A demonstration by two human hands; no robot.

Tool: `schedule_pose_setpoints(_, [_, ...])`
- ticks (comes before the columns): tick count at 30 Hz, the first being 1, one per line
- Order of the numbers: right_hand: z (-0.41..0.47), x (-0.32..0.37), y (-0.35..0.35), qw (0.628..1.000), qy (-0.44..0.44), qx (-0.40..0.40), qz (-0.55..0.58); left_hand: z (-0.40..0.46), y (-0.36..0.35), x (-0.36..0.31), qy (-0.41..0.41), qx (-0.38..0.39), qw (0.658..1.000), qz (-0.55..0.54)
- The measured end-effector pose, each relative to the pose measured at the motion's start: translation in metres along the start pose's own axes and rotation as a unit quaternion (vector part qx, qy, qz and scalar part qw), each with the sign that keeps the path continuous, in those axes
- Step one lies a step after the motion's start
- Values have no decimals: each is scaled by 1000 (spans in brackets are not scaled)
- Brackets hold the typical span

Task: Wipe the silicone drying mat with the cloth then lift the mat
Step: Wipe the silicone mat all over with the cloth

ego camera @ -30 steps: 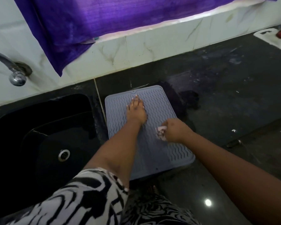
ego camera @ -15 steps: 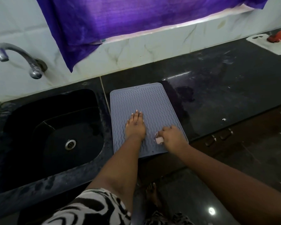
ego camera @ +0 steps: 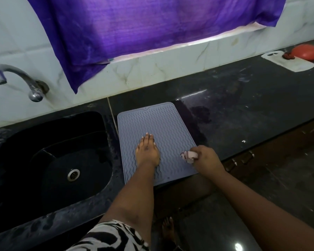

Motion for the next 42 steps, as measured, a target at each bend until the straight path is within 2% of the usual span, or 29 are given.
schedule_pose_setpoints(12, [120, 24, 10, 993, -9, -44, 108, 33, -2, -12, 78, -37, 996, -37])
schedule_pose_setpoints(16, [177, 27, 19, 992, -21, -56, 111, 46, 2, -15, 64, -73, 995, -26])
schedule_pose_setpoints(18, [211, 30, 16, 993, -18, -45, 110, 73, 9, -21, 40, -66, 997, -29])
schedule_pose_setpoints(24, [316, 48, -13, 998, 25, -66, 4, 188, 28, -46, -55, 1, 998, 32])
schedule_pose_setpoints(27, [353, 48, -39, 993, 42, 18, -112, 212, 18, -42, -53, 11, 998, 15])
schedule_pose_setpoints(29, [358, 42, -55, 982, 37, 58, -173, 213, 9, -38, -46, -23, 999, -12])
schedule_pose_setpoints(31, [353, 38, -64, 977, 54, 37, -201, 216, 5, -38, -45, -42, 998, -30])
schedule_pose_setpoints(34, [339, 39, -63, 969, 71, 23, -234, 217, 5, -38, -43, -43, 998, -36])
schedule_pose_setpoints(38, [290, 33, -58, 959, 46, 30, -279, 216, 7, -41, -41, -16, 999, -16])
schedule_pose_setpoints(42, [240, 21, -47, 955, 29, 65, -289, 215, 11, -43, -30, -19, 999, -26])
Point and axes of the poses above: each hand's wrist, its own z-axis towards the middle knuckle, its own y-axis out of the back of the hand, x = y × z, the point moved 2 cm from there along z, towards the middle knuckle, and after that the axes turned 3 degrees about y, right-handed, at the moved point
